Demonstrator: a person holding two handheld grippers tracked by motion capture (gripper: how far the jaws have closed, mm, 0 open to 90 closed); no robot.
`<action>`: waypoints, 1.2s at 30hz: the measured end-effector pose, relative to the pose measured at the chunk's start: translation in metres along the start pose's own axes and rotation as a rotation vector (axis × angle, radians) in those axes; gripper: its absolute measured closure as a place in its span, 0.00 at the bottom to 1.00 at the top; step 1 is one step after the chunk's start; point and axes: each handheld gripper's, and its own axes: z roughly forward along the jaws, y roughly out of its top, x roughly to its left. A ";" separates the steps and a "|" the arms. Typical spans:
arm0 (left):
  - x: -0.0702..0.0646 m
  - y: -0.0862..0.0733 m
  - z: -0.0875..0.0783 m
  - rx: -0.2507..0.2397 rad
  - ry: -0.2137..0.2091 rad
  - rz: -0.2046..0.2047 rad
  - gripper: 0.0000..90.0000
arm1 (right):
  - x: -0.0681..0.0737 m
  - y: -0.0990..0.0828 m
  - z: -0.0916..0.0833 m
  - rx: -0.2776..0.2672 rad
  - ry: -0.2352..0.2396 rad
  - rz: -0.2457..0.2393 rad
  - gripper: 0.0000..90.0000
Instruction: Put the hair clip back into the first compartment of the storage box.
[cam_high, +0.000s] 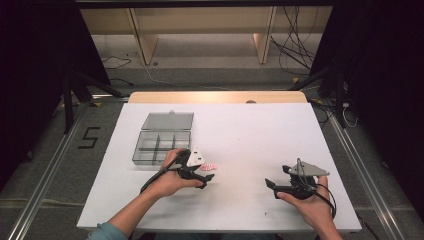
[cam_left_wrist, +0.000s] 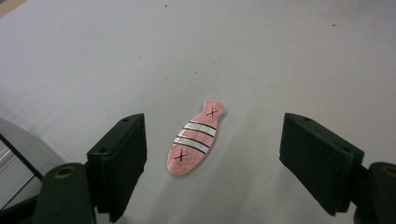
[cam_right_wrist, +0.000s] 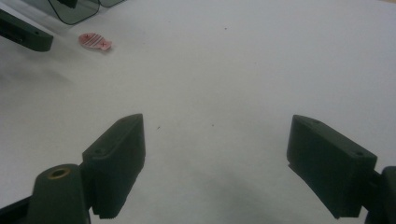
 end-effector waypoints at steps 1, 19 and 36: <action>0.002 -0.001 0.005 0.021 0.001 -0.001 0.26 | 0.000 0.000 0.000 0.000 0.000 -0.001 0.23; 0.012 -0.003 0.022 0.059 -0.050 -0.068 0.36 | 0.001 0.001 0.000 -0.008 0.003 -0.005 0.24; 0.013 -0.003 0.021 0.064 -0.094 -0.092 0.50 | 0.002 0.002 0.000 -0.008 0.006 -0.002 0.24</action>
